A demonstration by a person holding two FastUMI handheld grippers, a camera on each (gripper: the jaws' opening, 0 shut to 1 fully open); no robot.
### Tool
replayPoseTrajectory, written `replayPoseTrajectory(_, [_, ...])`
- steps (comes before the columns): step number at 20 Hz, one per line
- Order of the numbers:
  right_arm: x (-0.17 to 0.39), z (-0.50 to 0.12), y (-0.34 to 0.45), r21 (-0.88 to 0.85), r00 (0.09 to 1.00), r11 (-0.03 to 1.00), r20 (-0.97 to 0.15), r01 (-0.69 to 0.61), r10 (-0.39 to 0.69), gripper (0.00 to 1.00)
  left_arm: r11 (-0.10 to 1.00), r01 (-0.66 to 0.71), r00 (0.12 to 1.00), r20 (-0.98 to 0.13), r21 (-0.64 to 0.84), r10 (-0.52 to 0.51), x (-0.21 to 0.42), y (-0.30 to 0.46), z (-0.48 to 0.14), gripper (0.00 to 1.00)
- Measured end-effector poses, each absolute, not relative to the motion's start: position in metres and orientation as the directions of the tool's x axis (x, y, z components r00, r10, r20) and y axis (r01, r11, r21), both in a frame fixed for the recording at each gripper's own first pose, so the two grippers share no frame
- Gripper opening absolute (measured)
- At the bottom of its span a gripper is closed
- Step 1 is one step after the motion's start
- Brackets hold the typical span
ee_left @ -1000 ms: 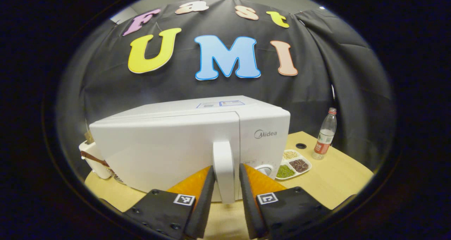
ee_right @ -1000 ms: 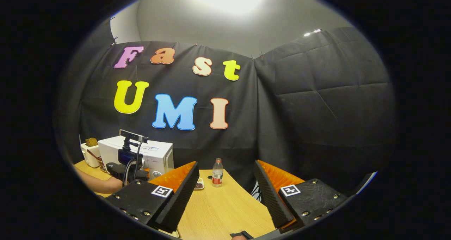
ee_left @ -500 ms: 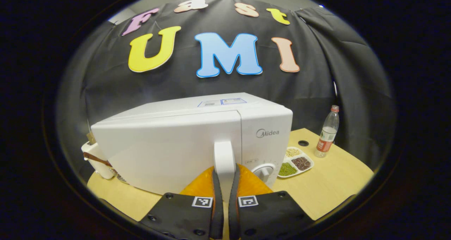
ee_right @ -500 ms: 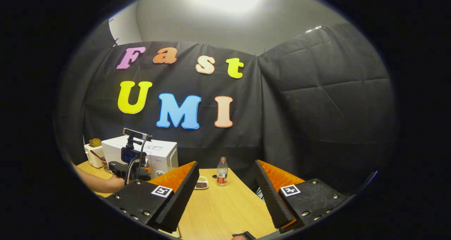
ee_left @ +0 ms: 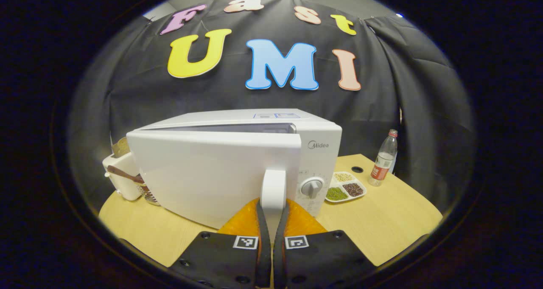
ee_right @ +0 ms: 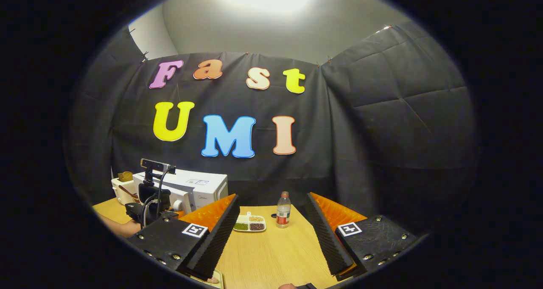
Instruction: Open the microwave oven with the left hand, put the food in, and close the microwave oven.
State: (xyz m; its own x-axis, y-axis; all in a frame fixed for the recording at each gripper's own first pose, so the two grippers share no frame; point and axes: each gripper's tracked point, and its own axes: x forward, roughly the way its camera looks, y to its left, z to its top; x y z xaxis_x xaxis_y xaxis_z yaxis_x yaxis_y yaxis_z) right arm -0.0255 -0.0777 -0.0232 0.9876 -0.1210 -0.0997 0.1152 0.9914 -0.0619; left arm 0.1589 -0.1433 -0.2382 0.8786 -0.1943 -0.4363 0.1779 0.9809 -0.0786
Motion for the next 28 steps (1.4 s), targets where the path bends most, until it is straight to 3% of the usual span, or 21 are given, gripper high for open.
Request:
replayPoseTrajectory(7, [-0.006,-0.034,-0.015,-0.028,0.992,0.997,-0.112,-0.068,0.065,0.95,0.979,0.185,0.87,-0.451,-0.082,-0.202,0.093,-0.099,-0.231,0.16])
replayPoseTrajectory(14, [0.004,-0.033,0.05,-0.013,0.968,0.972,-0.095,-0.235,0.233,0.95,0.992,0.101,0.878,-0.463,-0.072,-0.123,0.032,-0.03,-0.227,0.16])
replayPoseTrajectory(28, [0.0,-0.05,0.158,0.013,0.911,0.918,-0.121,-0.396,0.395,0.95,0.999,0.021,0.878,-0.477,-0.047,-0.041,-0.018,0.081,-0.228,0.14])
